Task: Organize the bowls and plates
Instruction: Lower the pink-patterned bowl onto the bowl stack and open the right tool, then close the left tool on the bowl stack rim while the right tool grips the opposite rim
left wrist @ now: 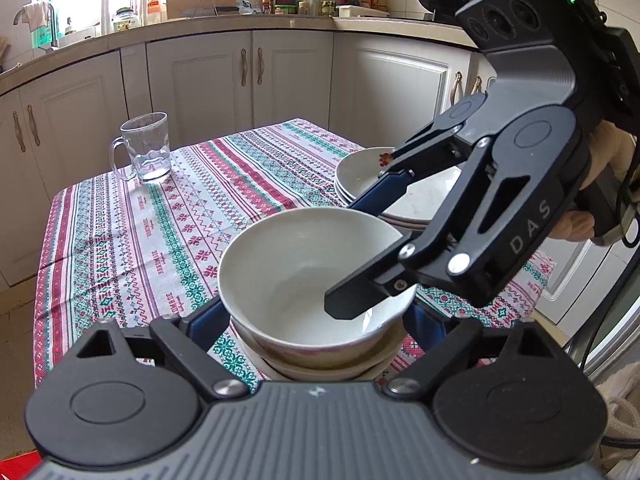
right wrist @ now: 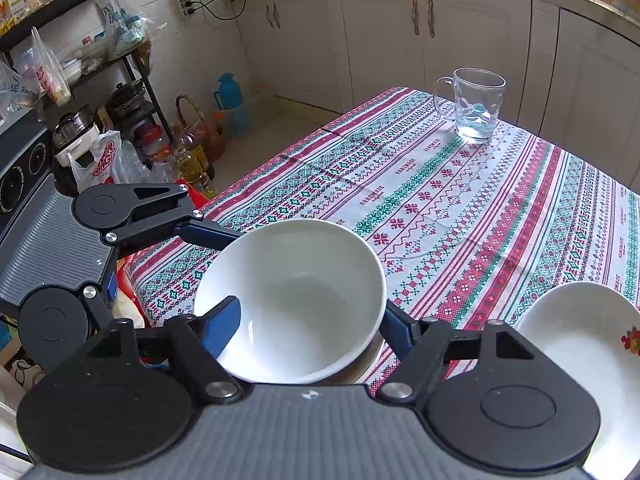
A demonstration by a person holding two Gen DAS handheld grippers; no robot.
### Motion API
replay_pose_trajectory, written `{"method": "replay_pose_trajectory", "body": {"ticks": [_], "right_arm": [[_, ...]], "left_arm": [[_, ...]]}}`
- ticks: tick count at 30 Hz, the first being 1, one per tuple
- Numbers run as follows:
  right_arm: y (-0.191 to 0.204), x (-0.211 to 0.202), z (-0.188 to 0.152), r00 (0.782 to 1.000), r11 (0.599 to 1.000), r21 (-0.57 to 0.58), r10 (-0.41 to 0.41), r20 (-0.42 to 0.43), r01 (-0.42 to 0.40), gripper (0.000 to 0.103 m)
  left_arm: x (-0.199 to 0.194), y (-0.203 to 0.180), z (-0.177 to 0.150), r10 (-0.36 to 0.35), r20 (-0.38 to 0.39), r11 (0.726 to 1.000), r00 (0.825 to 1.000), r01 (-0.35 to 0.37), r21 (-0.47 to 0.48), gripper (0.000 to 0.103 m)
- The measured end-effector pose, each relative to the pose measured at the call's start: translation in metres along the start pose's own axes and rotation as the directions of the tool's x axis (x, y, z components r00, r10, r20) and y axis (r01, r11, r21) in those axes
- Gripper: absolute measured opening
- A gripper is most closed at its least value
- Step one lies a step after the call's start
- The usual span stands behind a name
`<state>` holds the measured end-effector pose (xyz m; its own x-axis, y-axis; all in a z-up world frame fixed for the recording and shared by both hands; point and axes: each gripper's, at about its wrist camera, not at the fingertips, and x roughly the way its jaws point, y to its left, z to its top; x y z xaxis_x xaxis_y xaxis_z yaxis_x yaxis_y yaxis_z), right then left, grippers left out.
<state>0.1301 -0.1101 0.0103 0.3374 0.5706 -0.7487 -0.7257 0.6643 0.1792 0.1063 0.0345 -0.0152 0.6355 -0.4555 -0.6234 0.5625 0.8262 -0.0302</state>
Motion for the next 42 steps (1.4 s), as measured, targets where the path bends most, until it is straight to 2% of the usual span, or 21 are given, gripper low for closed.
{"method": "replay_pose_trajectory", "body": {"ticks": [2,5,21,30,34,38,42], "right_arm": [[0.001,0.0,-0.001,1.0,1.0,0.0,-0.003,0.006,0.003,0.092],[0.002,-0.003,0.0,0.999,1.0,-0.005,-0.011,0.032,0.011,0.103],[0.014,-0.009,-0.018,0.991,0.992,-0.05,-0.117,0.068,0.12,0.103],[0.03,-0.027,-0.037,0.98,0.98,-0.113,-0.148,0.13,0.163,0.103],[0.036,-0.027,-0.054,0.981,0.972,-0.149,-0.166,0.099,0.18,0.103],[0.036,-0.014,-0.07,0.981,0.969,-0.159,-0.185,0.048,0.191,0.103],[0.03,0.003,-0.08,0.979,0.968,-0.149,-0.202,0.011,0.202,0.103]], "left_arm": [[0.0,-0.001,-0.001,0.009,0.009,1.0,1.0,-0.009,0.01,0.097],[-0.003,-0.003,-0.001,0.027,0.021,0.999,0.999,-0.028,0.04,0.098],[-0.023,-0.003,-0.009,0.045,0.026,0.997,0.999,-0.046,0.054,0.098],[-0.031,0.008,-0.021,0.034,0.035,0.999,0.999,-0.034,0.011,0.098],[-0.029,0.012,-0.03,0.04,0.003,0.999,0.999,-0.04,0.026,0.099],[-0.019,0.015,-0.037,0.042,-0.063,0.998,0.997,-0.039,0.047,0.099],[-0.008,0.014,-0.041,0.05,-0.091,0.996,0.995,-0.043,0.082,0.099]]}}
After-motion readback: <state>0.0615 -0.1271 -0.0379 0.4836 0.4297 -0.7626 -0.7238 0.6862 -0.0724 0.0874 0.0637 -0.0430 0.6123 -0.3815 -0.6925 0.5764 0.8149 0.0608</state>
